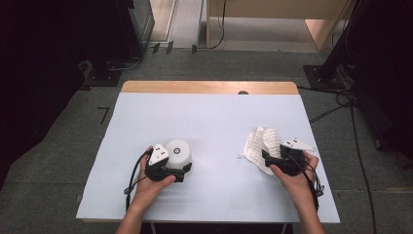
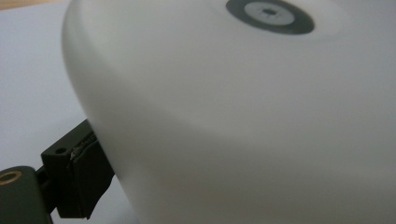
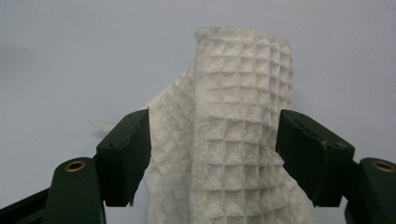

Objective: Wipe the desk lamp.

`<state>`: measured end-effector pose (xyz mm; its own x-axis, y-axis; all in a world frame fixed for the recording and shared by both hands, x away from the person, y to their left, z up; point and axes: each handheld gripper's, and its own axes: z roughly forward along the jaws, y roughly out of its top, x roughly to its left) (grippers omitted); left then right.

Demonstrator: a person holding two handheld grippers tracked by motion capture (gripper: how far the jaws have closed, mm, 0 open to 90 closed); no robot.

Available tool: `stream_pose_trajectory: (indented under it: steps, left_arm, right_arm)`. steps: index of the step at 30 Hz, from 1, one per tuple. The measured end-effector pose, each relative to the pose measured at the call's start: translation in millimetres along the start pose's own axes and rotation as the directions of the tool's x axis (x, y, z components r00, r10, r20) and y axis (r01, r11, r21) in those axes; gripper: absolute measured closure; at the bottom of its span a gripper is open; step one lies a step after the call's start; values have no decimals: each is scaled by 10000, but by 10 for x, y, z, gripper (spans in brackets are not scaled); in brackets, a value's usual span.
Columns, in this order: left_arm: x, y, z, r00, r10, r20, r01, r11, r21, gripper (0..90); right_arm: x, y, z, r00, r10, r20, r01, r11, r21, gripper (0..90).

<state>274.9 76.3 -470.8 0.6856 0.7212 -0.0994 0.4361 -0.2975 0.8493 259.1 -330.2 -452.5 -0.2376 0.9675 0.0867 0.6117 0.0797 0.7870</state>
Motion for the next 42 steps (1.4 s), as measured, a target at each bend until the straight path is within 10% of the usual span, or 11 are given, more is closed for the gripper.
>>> stream_pose_trajectory:
  steps: [20,33,35,42]
  left_arm:
    - [25,9,-17,9997,101,215,-103,9999,86,49]
    - [29,2,-32,9997,18,237,-21,9999,100,50]
    - [32,1,-34,9996,21,268,-24,9999,106,50]
    - [48,0,-28,9994,-24,334,20,9999,101,49]
  right_arm:
    - [-79,-275,341,9933,-555,1017,409,9892,1406,198]
    - [-101,-288,329,9972,-370,655,281,9910,1308,264]
    - [-147,-223,261,9999,5,166,-21,9958,919,135]
    - [-70,-39,83,9995,-315,26,315,9995,-101,182]
